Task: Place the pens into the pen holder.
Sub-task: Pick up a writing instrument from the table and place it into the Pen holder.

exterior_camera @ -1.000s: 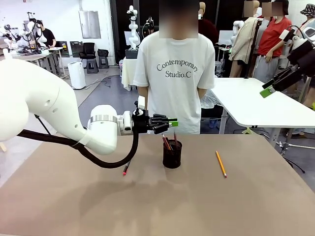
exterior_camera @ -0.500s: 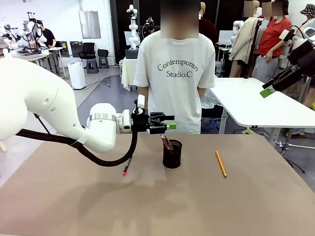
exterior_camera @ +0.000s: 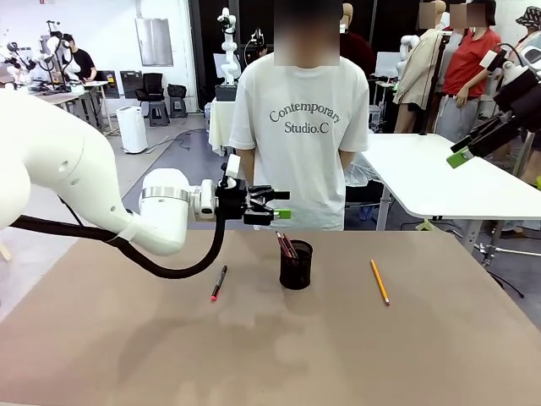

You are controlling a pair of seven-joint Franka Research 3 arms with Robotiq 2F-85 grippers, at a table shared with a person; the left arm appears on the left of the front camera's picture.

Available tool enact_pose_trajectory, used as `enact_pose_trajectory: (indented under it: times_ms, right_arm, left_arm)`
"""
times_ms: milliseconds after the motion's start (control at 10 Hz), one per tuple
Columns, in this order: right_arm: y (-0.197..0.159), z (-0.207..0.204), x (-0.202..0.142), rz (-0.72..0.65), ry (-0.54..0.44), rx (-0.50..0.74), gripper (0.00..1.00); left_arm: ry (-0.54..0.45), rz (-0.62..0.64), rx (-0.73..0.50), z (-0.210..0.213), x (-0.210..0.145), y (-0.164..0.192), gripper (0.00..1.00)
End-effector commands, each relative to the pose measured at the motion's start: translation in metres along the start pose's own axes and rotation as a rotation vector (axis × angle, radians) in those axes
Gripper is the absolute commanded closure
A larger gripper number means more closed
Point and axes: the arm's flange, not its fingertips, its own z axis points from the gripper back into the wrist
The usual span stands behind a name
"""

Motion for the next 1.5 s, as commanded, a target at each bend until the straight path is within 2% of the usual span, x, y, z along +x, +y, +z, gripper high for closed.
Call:
enact_pose_trajectory:
  times_ms: [0,100,300,500,700,800,1100,1300,1400]
  right_arm:
    - [0.001,0.001,0.001,-0.005,-0.008,0.004,0.0]
    - [0.001,0.001,0.001,-0.005,-0.008,0.004,0.0]
    - [0.001,0.001,0.001,-0.005,-0.008,0.004,0.0]
    - [0.001,0.001,0.001,-0.005,-0.008,0.004,0.0]
    - [0.001,0.001,0.001,-0.005,-0.008,0.004,0.0]
    - [0.001,0.001,0.001,-0.005,-0.008,0.004,0.0]
    - [0.001,0.001,0.001,-0.005,-0.008,0.004,0.0]
    - [0.001,0.001,0.001,-0.005,-0.008,0.004,0.0]
    - [0.001,0.001,0.001,-0.005,-0.008,0.004,0.0]
  left_arm:
    - [0.053,0.072,-0.022,0.022,0.017,-0.013,0.0]
    - [0.115,0.076,-0.009,0.033,0.027,-0.019,0.0]
    - [0.313,0.097,-0.002,0.065,0.057,-0.016,0.0]
    - [0.414,0.12,0.067,0.094,0.086,-0.018,0.0]
    - [0.525,0.189,0.198,0.121,0.111,-0.025,0.0]
    - [0.571,0.264,0.219,0.139,0.13,-0.023,0.0]
    - [0.661,0.353,0.338,0.167,0.153,-0.017,0.0]
    - [0.657,0.395,0.409,0.185,0.172,-0.016,0.0]
    - [0.655,0.373,0.415,0.185,0.177,-0.019,0.0]
